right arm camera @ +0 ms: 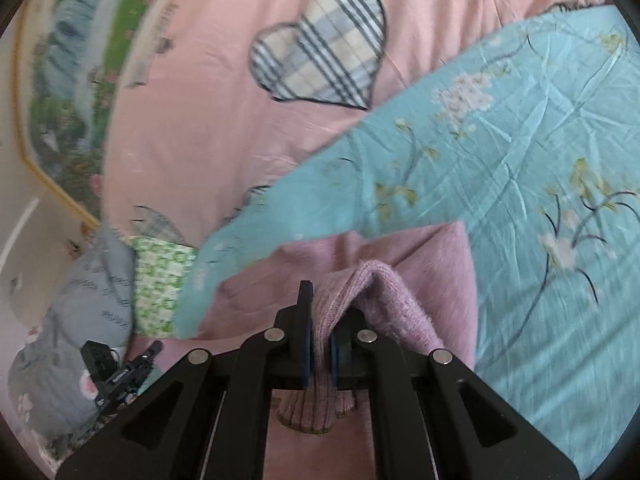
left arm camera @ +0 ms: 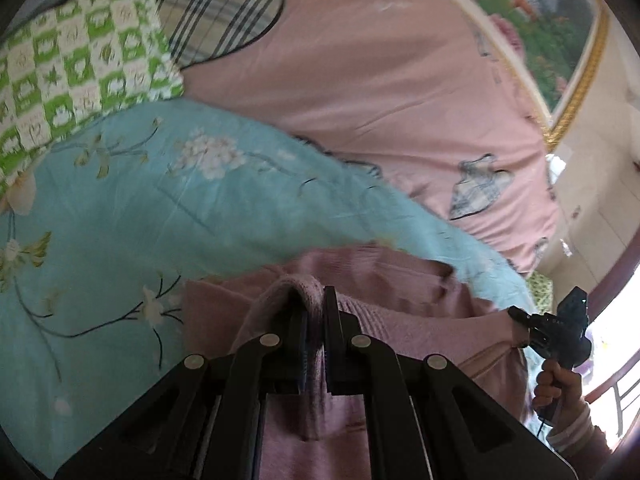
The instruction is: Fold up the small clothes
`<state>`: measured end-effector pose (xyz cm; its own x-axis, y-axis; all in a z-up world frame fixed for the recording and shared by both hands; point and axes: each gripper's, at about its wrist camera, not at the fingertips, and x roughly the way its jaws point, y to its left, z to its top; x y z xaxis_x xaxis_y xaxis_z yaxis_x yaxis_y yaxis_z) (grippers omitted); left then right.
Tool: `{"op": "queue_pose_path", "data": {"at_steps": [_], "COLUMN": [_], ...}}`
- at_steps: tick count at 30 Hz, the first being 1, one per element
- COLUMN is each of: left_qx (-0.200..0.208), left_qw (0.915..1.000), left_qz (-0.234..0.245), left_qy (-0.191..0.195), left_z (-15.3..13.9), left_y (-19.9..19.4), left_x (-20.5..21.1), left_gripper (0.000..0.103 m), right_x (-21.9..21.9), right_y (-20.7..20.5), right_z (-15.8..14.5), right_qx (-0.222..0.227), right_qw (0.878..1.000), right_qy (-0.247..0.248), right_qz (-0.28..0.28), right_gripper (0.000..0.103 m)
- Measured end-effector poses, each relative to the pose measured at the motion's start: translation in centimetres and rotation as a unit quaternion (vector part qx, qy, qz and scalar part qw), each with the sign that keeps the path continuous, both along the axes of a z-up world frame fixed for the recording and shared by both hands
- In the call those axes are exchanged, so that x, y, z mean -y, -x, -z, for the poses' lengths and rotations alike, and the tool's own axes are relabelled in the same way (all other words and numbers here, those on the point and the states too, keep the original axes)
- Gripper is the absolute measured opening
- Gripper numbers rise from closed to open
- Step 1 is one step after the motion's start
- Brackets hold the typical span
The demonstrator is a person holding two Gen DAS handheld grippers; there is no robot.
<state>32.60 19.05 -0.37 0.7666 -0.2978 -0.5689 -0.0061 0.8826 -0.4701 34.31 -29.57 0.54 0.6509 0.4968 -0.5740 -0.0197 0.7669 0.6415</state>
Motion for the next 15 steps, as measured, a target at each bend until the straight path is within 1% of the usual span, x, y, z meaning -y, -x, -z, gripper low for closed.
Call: {"op": "queue_pose_path", "data": {"at_steps": [4,5,7,9,10,11,12,13,14,15], "left_qx": [-0.037,-0.045,-0.048,-0.049,-0.047,-0.045,-0.043,-0.039,-0.037,-0.035], "left_qw": [0.999,0.9987,0.9987,0.9988,0.9989,0.9989,0.9988,0.9986,0.9983,0.998], "left_qz": [-0.013,-0.014,-0.011,-0.002,0.008,0.01,0.008,0.005,0.007,0.009], "left_qy": [-0.023,-0.022,-0.014,-0.006,-0.002,-0.008,-0.02,-0.037,-0.044,-0.052], "left_z": [2.7,3.0,3.1,2.7,2.2,1.8,1.2,0.4,0.0,-0.4], "left_y": [-2.6,-2.9,-2.9,-2.6,-2.1,-1.6,-1.0,0.0,0.6,1.3], "left_x": [0.0,-0.1,-0.5,-0.9,-1.1,-1.1,-1.2,-1.3,-1.3,-1.3], "left_gripper": [0.005,0.005,0.01,0.01,0.011,0.016,0.032,0.042,0.06,0.06], "right_x": [0.0,0.2,0.7,1.4,1.7,2.0,2.1,2.3,2.4,2.5], "right_y": [-1.9,-2.1,-2.3,-2.2,-2.1,-1.9,-1.7,-1.2,-1.0,-0.7], "right_z": [2.4,2.8,3.2,3.2,3.0,2.6,2.3,1.8,1.4,1.0], "right_qx": [-0.023,-0.027,-0.031,-0.03,-0.028,-0.026,-0.026,-0.024,-0.022,-0.021], "right_qw": [0.999,0.999,0.999,0.998,0.998,0.998,0.998,0.998,0.998,0.998], "right_qy": [0.016,0.009,-0.014,-0.044,-0.051,-0.053,-0.055,-0.058,-0.061,-0.065], "right_qz": [0.016,0.018,0.021,0.022,0.023,0.021,0.018,0.016,0.017,0.019], "right_gripper": [0.008,0.009,0.009,0.009,0.009,0.01,0.01,0.011,0.012,0.019]}}
